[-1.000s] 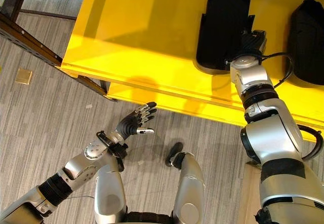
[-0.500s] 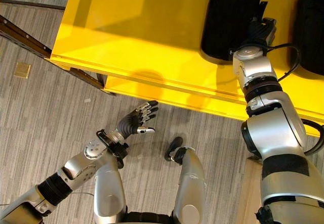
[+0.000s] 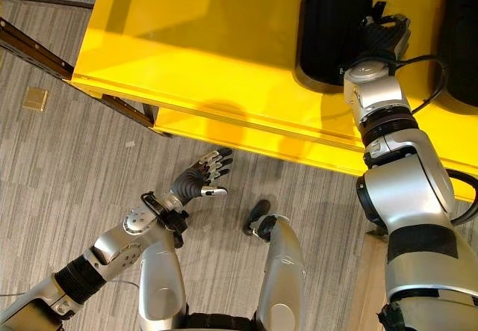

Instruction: Move parts from the plastic box to the shelf.

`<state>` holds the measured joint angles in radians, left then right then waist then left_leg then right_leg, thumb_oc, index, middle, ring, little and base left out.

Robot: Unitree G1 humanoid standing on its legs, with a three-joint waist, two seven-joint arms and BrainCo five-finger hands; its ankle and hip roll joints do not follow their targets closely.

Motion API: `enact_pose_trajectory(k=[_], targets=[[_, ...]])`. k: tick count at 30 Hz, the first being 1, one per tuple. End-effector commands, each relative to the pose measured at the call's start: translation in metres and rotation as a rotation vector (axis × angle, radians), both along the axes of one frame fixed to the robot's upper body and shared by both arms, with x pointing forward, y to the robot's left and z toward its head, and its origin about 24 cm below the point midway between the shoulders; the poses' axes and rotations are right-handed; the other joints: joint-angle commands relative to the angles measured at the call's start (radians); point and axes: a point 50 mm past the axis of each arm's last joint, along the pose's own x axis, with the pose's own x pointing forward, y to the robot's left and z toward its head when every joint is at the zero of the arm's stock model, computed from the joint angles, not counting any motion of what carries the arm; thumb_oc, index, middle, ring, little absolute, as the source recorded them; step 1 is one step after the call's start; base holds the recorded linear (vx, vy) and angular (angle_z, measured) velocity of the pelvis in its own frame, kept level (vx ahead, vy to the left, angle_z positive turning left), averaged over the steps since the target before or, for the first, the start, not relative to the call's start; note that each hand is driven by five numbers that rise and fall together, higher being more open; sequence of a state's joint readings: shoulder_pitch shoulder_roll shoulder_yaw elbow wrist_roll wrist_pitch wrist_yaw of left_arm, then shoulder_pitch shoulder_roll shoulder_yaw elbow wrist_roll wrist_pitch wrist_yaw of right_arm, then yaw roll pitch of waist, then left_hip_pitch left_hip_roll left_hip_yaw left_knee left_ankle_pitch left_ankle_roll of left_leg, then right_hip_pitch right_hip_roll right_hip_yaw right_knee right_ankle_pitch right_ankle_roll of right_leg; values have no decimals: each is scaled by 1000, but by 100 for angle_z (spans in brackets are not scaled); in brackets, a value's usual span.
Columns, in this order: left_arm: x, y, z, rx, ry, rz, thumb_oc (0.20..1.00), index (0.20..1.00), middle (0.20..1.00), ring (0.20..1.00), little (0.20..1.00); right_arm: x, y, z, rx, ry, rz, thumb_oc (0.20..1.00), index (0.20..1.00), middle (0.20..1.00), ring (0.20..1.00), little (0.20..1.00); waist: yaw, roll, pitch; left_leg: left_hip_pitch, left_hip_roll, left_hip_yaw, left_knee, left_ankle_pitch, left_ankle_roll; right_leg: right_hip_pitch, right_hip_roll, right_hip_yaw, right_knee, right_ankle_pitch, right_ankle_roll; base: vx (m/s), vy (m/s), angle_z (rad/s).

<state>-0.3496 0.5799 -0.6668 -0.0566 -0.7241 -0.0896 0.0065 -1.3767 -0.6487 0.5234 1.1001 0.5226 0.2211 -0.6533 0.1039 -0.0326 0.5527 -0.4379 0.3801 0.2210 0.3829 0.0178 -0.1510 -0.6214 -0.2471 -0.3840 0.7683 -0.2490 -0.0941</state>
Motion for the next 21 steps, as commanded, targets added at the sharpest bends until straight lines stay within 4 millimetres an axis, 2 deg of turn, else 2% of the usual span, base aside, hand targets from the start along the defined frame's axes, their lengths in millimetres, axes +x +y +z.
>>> enact_pose_trajectory(k=[1, 15, 19, 21], targets=[[-14, -9, 21, -71, -86, -74, 1000, 1000, 1000, 1000, 1000, -14, -11, 52, -115, -148, -90, 1000, 1000, 1000, 1000, 1000, 18, 28, -33, -28, -17, 40, 53, -51, 41, 52, 75, 52, 26, -45, 84, 0, 0, 0], [-14, -11, 23, -87, -103, -79, 1000, 1000, 1000, 1000, 1000, -18, -18, 48, -66, -197, -207, 1000, 1000, 1000, 1000, 1000, 11, 40, -33, -17, -21, 50, 42, -54, 42, 56, 73, 61, 13, -44, 88, 0, 0, 0], [-15, -13, 23, -94, -105, -75, 1000, 1000, 1000, 1000, 1000, -21, -14, 54, -26, -311, -210, 1000, 1000, 1000, 1000, 1000, 7, 48, -33, -9, -25, 53, 43, -57, 44, 59, 73, 67, 12, -45, 88, -2, 11, -1], [-17, -13, 24, -104, -112, -70, 1000, 1000, 1000, 1000, 1000, -25, -8, 65, -39, -444, -191, 1000, 1000, 1000, 1000, 1000, 3, 54, -33, 4, -32, 56, 35, -59, 44, 68, 74, 71, 0, -43, 92, -10, 59, -5]])
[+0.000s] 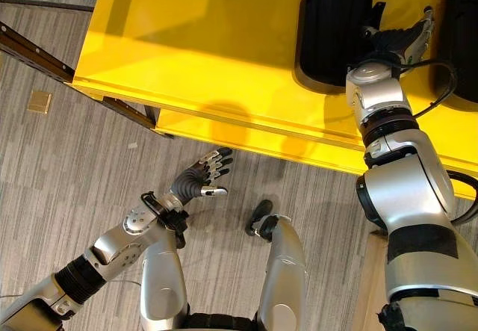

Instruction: Move parts from the plastic box to the shelf.

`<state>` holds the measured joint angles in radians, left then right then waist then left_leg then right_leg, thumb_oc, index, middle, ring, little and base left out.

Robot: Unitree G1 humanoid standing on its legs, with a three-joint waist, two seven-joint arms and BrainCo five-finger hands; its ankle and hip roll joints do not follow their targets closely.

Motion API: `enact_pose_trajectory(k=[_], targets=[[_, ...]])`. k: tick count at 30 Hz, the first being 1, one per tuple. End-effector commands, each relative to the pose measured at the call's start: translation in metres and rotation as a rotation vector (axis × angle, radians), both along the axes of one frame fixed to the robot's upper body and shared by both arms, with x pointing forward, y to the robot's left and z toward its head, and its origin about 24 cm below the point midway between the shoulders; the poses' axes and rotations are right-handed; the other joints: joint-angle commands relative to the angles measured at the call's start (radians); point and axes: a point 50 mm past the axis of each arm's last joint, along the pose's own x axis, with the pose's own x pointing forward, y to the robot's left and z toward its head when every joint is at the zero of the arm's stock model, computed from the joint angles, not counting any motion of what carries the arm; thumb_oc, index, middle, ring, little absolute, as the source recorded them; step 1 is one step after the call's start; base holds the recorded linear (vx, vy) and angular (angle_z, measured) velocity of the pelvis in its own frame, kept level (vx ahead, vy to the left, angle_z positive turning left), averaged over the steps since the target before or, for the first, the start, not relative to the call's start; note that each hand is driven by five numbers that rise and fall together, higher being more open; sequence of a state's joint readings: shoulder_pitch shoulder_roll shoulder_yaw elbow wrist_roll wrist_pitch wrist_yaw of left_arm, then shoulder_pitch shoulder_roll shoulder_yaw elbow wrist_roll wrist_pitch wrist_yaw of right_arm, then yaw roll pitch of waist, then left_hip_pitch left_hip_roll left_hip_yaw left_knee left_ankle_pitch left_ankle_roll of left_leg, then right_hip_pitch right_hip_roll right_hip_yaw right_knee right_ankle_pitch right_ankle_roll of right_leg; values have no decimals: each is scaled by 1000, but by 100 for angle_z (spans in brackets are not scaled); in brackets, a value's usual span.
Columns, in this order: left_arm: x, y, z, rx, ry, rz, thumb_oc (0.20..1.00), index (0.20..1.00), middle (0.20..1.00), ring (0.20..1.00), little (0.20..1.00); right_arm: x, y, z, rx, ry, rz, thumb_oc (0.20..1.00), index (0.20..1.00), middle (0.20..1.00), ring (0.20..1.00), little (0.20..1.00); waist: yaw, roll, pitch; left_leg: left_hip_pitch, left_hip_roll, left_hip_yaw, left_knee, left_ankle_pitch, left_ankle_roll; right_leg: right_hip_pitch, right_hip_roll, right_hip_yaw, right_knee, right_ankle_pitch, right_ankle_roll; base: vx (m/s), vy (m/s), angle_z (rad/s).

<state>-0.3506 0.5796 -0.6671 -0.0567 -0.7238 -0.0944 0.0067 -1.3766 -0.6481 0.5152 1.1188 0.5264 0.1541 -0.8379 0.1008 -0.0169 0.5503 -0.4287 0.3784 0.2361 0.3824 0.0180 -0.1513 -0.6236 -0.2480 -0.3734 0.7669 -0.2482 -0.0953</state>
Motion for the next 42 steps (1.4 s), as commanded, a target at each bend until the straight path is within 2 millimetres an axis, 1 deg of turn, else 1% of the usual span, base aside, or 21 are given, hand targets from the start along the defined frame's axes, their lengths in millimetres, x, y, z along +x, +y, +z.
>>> enact_pose_trajectory(k=[1, 5, 8, 13, 15, 18, 20, 23, 24, 26, 27, 28, 29, 30, 32, 33, 36, 38, 40, 41, 42], targets=[[-18, -14, 24, -102, -112, -69, 1000, 1000, 1000, 1000, 1000, -20, 4, 66, -88, -390, -15, 1000, 1000, 1000, 1000, 1000, 4, 41, -30, 3, -33, 43, 31, -57, 44, 76, 76, 62, -7, -43, 94, -5, 58, -2], [-19, -11, 24, -114, -124, -25, 1000, 1000, 1000, 1000, 1000, -32, 20, 81, -168, -574, 66, 1000, 1000, 1000, 1000, 1000, -8, 45, -30, 35, -42, 51, 12, -58, 43, 103, 80, 70, -41, -35, 101, -8, 52, -3], [-21, -10, 24, -118, -129, -23, 1000, 1000, 1000, 1000, 1000, -43, 39, 91, -235, -677, 137, 1000, 1000, 1000, 1000, 1000, -18, 47, -30, 60, -48, 62, 1, -60, 45, 123, 79, 78, -63, -28, 107, -13, 46, -6], [-26, -8, 21, -132, -145, -25, 1000, 1000, 1000, 1000, 1000, -63, 67, 95, -344, -754, 274, 1000, 1000, 1000, 1000, 1000, -43, 55, -30, 107, -61, 76, -10, -63, 48, 165, 85, 100, -110, -16, 112, 3, 65, 0], [-27, -7, 21, -138, -148, -23, 1000, 1000, 1000, 1000, 1000, -68, 71, 93, -373, -753, 315, 1000, 1000, 1000, 1000, 1000, -51, 55, -30, 119, -63, 78, -13, -64, 47, 177, 87, 105, -125, -12, 114, 7, 76, -12], [-27, -3, 21, -152, -153, -5, 1000, 1000, 1000, 1000, 1000, -76, 77, 77, -489, -671, 414, 1000, 1000, 1000, 1000, 1000, -79, 53, -30, 148, -67, 88, -28, -60, 46, 201, 92, 121, -162, 1, 119, 10, 98, -10], [-28, -1, 19, -155, -154, 10, 1000, 1000, 1000, 1000, 1000, -78, 80, 55, -515, -589, 481, 1000, 1000, 1000, 1000, 1000, -99, 49, -31, 162, -66, 100, -38, -57, 46, 210, 95, 133, -182, 10, 121, 0, 101, -11], [-29, 6, 18, -169, -157, 52, 1000, 1000, 1000, 1000, 1000, -84, 76, 13, -561, -467, 569, 1000, 1000, 1000, 1000, 1000, -139, 37, -31, 188, -62, 125, -54, -55, 48, 224, 98, 149, -216, 25, 126, -6, 118, -13], [-28, 10, 17, -177, -161, 69, 1000, 1000, 1000, 1000, 1000, -90, 74, -2, -608, -429, 597, 1000, 1000, 1000, 1000, 1000, -158, 33, -31, 197, -60, 137, -59, -58, 51, 228, 98, 156, -228, 31, 129, -19, 120, -18], [-27, 13, 18, -177, -170, 84, 1000, 1000, 1000, 1000, 1000, -100, 73, -15, -696, -392, 633, 1000, 1000, 1000, 1000, 1000, -177, 29, -31, 207, -58, 150, -66, -59, 51, 233, 99, 162, -242, 38, 132, -26, 114, -28], [-25, 19, 19, -172, -191, 125, 1000, 1000, 1000, 1000, 1000, -118, 81, -32, -873, -355, 697, 1000, 1000, 1000, 1000, 1000, -207, 24, -32, 216, -53, 164, -67, -58, 51, 238, 105, 173, -259, 46, 135, -26, 104, -33], [-25, 22, 19, -182, -192, 146, 1000, 1000, 1000, 1000, 1000, -124, 84, -37, -944, -337, 727, 1000, 1000, 1000, 1000, 1000, -215, 22, -33, 222, -51, 170, -68, -59, 52, 243, 107, 176, -267, 49, 136, -22, 88, -30], [-25, 22, 18, -183, -191, 145, 1000, 1000, 1000, 1000, 1000, -124, 83, -37, -945, -336, 727, 1000, 1000, 1000, 1000, 1000, -214, 22, -34, 222, -51, 171, -68, -59, 52, 243, 108, 176, -268, 49, 137, -17, 32, -19], [-24, 25, 19, -191, -192, 161, 1000, 1000, 1000, 1000, 1000, -130, 88, -41, -1042, -324, 763, 1000, 1000, 1000, 1000, 1000, -220, 19, -35, 227, -51, 176, -67, -61, 54, 248, 108, 178, -277, 52, 139, -24, 16, -23], [-24, 30, 16, -241, -154, 154, 1000, 1000, 1000, 1000, 1000, -139, 91, -46, -1106, -336, 799, 1000, 1000, 1000, 1000, 1000, -225, 16, -39, 232, -50, 180, -68, -63, 54, 257, 112, 179, -290, 56, 141, -34, 5, -19], [-26, 32, 13, -243, -155, 147, 1000, 1000, 1000, 1000, 1000, -146, 95, -51, -1176, -355, 816, 1000, 1000, 1000, 1000, 1000, -227, 12, -41, 237, -49, 184, -66, -62, 54, 269, 115, 178, -309, 61, 144, -32, -15, -8], [-28, 31, 10, -212, -167, 130, 1000, 1000, 1000, 1000, 1000, -148, 98, -56, -1209, -370, 842, 1000, 1000, 1000, 1000, 1000, -221, 8, -44, 241, -48, 185, -65, -69, 58, 282, 117, 176, -326, 67, 144, -12, -7, -2], [-30, 31, 7, -211, -161, 136, 1000, 1000, 1000, 1000, 1000, -149, 106, -60, -1296, -388, 871, 1000, 1000, 1000, 1000, 1000, -210, 7, -45, 243, -51, 184, -61, -78, 65, 293, 116, 173, -340, 72, 146, 0, 0, 0], [-30, 30, 5, -209, -152, 128, 1000, 1000, 1000, 1000, 1000, -147, 109, -60, -1317, -393, 890, 1000, 1000, 1000, 1000, 1000, -202, 7, -45, 242, -53, 179, -59, -82, 67, 298, 117, 172, -345, 74, 146, 0, 0, 0], [-29, 30, 3, -188, -150, 115, 1000, 1000, 1000, 1000, 1000, -142, 118, -58, -1402, -368, 915, 1000, 1000, 1000, 1000, 1000, -188, 9, -42, 240, -60, 171, -58, -88, 71, 306, 117, 170, -350, 74, 147, 0, 0, 0], [-29, 30, 2, -181, -148, 109, 1000, 1000, 1000, 1000, 1000, -138, 120, -58, -1431, -333, 930, 1000, 1000, 1000, 1000, 1000, -179, 10, -42, 237, -63, 165, -57, -90, 72, 306, 115, 168, -347, 73, 147, -13, -20, 3]])
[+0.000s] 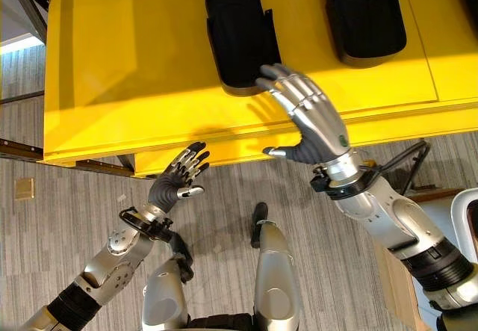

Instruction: Move parts from the plastic box to the shelf.

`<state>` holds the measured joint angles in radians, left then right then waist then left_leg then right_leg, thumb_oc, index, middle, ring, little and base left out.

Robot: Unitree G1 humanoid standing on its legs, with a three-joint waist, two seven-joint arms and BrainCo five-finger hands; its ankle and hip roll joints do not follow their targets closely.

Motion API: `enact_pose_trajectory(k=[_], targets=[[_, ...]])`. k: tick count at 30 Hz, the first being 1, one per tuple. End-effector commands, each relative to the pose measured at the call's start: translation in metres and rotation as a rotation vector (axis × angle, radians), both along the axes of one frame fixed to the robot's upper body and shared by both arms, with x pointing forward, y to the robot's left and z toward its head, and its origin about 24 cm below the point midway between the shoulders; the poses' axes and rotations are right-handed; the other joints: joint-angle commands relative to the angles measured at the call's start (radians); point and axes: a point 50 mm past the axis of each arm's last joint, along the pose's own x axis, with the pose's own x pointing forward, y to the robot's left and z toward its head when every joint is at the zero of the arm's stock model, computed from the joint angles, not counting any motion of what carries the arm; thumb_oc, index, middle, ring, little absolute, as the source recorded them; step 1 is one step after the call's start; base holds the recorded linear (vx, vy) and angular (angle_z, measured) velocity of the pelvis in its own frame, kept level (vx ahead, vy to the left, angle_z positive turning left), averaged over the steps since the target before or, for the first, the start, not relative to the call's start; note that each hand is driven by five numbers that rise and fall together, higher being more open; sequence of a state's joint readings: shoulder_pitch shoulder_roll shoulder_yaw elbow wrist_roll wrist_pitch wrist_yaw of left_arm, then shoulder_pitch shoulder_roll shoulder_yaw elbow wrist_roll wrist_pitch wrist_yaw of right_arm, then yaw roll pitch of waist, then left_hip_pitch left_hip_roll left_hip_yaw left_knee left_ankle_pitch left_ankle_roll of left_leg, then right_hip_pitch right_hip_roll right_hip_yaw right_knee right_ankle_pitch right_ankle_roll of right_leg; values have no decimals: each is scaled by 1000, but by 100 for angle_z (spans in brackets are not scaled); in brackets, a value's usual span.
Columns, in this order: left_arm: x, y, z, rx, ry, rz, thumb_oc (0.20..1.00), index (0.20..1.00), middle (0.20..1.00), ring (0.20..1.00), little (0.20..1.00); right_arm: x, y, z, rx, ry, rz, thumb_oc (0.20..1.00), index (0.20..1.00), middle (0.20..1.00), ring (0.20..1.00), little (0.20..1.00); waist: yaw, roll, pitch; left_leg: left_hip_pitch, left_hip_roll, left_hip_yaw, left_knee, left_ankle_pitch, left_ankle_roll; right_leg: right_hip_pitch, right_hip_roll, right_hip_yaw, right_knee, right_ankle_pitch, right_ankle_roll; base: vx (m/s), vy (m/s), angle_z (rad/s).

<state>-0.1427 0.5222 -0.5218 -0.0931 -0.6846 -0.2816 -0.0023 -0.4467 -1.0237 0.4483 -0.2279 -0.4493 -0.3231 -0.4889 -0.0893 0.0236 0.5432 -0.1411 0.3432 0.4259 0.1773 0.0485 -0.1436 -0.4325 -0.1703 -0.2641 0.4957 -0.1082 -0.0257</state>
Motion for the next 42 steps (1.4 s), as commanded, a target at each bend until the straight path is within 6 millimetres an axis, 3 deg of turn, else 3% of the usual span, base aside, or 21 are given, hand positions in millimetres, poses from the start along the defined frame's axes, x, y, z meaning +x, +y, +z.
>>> enact_pose_trajectory(k=[1, 8, 21, 32, 42], targets=[[-9, 4, 8, 6, -78, -37, 1000, 1000, 1000, 1000, 1000, 2, 14, 22, -55, -94, 68, 1000, 1000, 1000, 1000, 1000, 10, -30, -34, -51, -28, -25, 148, -122, 65, 115, 37, 59, -75, -67, 78, 0, 0, 0], [-8, 19, 4, 20, -77, -10, 1000, 1000, 1000, 1000, 1000, 21, 22, 13, -198, 92, 7, 1000, 1000, 1000, 1000, 1000, 61, -42, -32, -67, -43, -56, 151, -124, 67, 120, 32, 36, -59, -72, 75, 1, -39, 9], [-10, 29, 2, 64, -58, -2, 1000, 1000, 1000, 1000, 1000, 28, 12, -20, -263, 243, -64, 1000, 1000, 1000, 1000, 1000, 85, -66, -28, -82, -41, -75, 168, -124, 64, 127, 41, 21, -56, -71, 69, -3, -37, 4], [-12, 40, 2, 98, -48, 26, 1000, 1000, 1000, 1000, 1000, 39, -36, -42, -249, 330, -385, 1000, 1000, 1000, 1000, 1000, 73, -97, -36, -73, -27, -69, 178, -128, 60, 145, 59, 27, -68, -67, 66, 3, -12, 0], [-11, 42, 3, 105, -35, 26, 1000, 1000, 1000, 1000, 1000, 52, -58, -51, -182, 388, -570, 1000, 1000, 1000, 1000, 1000, 79, -97, -39, -73, -27, -73, 183, -129, 61, 151, 61, 25, -65, -70, 62, 6, -4, 0]])
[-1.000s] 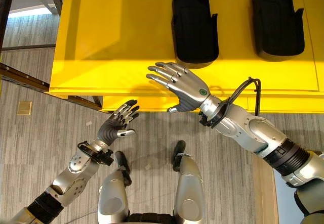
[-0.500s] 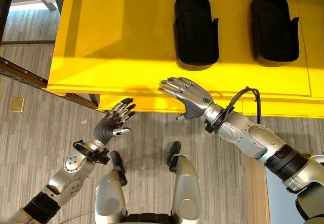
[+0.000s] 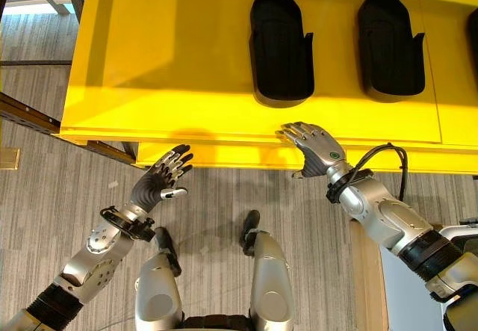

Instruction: Move parts from the plastic box to the shelf.

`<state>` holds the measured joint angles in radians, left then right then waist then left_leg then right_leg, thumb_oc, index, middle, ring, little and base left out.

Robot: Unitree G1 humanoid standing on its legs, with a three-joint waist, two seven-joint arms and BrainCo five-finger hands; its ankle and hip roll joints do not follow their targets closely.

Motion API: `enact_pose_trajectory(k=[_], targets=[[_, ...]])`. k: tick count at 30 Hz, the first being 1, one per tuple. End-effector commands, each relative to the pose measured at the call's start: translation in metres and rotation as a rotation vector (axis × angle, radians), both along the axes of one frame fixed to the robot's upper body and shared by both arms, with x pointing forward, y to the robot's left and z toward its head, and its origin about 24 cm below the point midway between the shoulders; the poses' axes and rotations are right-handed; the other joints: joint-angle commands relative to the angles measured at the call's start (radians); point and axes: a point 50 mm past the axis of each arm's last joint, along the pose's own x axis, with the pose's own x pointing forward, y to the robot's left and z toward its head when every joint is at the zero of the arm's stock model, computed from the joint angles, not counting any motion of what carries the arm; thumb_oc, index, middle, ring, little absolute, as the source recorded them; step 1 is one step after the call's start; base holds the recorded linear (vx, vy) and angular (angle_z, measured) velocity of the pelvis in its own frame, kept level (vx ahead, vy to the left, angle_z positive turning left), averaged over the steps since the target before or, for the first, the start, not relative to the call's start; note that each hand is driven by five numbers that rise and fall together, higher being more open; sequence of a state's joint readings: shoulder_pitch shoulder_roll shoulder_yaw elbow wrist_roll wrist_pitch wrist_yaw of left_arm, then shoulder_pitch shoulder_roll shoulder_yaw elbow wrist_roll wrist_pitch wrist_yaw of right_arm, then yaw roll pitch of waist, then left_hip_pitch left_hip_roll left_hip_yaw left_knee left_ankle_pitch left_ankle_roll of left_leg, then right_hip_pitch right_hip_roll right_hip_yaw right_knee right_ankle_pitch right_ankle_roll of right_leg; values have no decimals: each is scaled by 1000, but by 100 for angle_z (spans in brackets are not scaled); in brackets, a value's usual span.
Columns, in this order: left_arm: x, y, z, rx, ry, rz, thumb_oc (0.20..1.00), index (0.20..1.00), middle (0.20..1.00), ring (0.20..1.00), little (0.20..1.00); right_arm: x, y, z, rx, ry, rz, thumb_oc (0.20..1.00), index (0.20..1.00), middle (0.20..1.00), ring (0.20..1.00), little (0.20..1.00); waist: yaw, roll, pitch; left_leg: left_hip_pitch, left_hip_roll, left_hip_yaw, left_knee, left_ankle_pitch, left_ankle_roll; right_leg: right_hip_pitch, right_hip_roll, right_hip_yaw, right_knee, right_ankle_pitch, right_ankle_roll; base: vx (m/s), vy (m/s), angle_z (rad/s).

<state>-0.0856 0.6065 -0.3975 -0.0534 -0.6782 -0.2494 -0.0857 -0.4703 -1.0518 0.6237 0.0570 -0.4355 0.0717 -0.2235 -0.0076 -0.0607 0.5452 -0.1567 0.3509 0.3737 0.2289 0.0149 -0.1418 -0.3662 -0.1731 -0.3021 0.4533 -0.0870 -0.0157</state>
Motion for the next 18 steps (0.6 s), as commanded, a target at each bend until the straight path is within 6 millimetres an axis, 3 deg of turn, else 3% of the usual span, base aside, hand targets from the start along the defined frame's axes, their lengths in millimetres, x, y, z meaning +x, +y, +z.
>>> enact_pose_trajectory(k=[1, 18], targets=[[-13, 0, 10, -10, -59, -42, 1000, 1000, 1000, 1000, 1000, 6, 6, 19, 66, -98, -3, 1000, 1000, 1000, 1000, 1000, -3, -12, -40, -59, -35, -21, 132, -96, 59, 83, 63, 63, -20, -92, 52, 0, 0, 0], [-10, -1, 13, 4, -40, -76, 1000, 1000, 1000, 1000, 1000, 28, 13, 29, 40, -71, -26, 1000, 1000, 1000, 1000, 1000, 34, -2, -43, -63, -46, -37, 138, -95, 58, 80, 51, 47, 1, -97, 51, 0, 0, 0]])
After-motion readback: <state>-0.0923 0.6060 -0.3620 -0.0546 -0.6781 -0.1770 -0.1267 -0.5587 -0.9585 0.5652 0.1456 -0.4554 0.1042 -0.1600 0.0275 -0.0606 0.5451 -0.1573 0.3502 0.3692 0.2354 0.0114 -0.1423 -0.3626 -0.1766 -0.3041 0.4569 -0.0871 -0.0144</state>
